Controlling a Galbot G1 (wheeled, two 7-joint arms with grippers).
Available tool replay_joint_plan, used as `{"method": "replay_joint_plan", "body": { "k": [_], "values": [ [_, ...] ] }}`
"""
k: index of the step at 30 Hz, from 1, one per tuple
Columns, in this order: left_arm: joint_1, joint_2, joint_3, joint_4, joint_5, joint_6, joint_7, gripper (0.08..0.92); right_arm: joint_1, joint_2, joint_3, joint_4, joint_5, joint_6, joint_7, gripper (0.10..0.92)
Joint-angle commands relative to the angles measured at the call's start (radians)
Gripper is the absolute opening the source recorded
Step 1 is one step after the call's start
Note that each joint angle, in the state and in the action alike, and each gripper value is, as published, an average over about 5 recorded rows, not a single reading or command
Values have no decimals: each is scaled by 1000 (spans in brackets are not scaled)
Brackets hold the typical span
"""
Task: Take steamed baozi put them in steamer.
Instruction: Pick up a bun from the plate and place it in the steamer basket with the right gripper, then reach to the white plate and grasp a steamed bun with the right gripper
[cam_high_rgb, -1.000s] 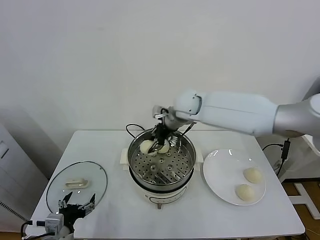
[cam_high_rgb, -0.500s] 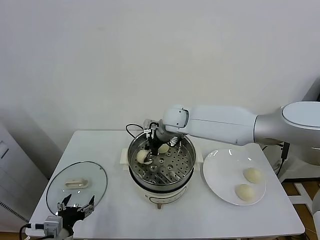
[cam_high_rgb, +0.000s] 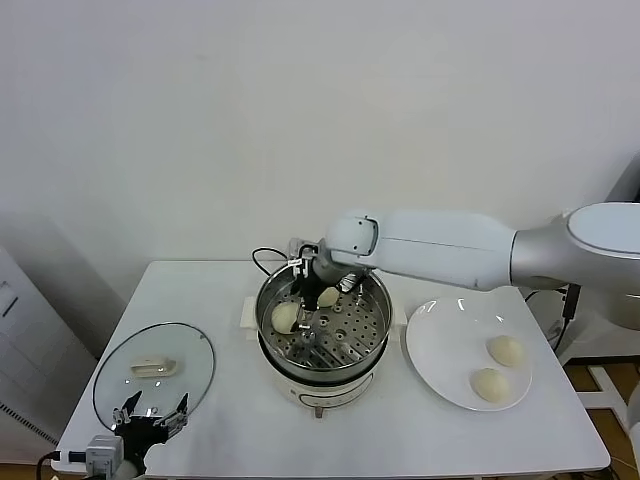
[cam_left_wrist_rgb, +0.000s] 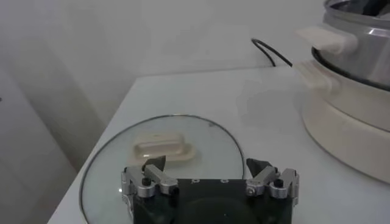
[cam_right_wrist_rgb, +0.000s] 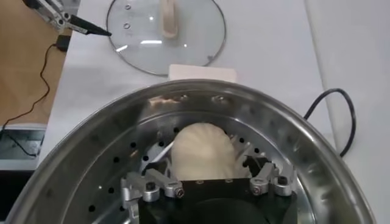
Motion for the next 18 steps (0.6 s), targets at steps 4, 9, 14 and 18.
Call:
{"method": "replay_joint_plan", "body": {
  "k": [4,9,14,18],
  "values": [
    [2,26,5,-3,-5,-4,2,823,240,-309,-90,80,-199,104,-279,823],
    [4,46,4,-4,-21,-12,3,823,288,-473,-161,93,-327,197,-399,823],
    [-7,47,10,-8,-24,-6,3,823,244,-593,-179,60,-478,300,-461,823],
    [-16,49,15,-5,-24,-4,3,823,182,-649,-168,41,-553,346,-473,823]
  ]
}}
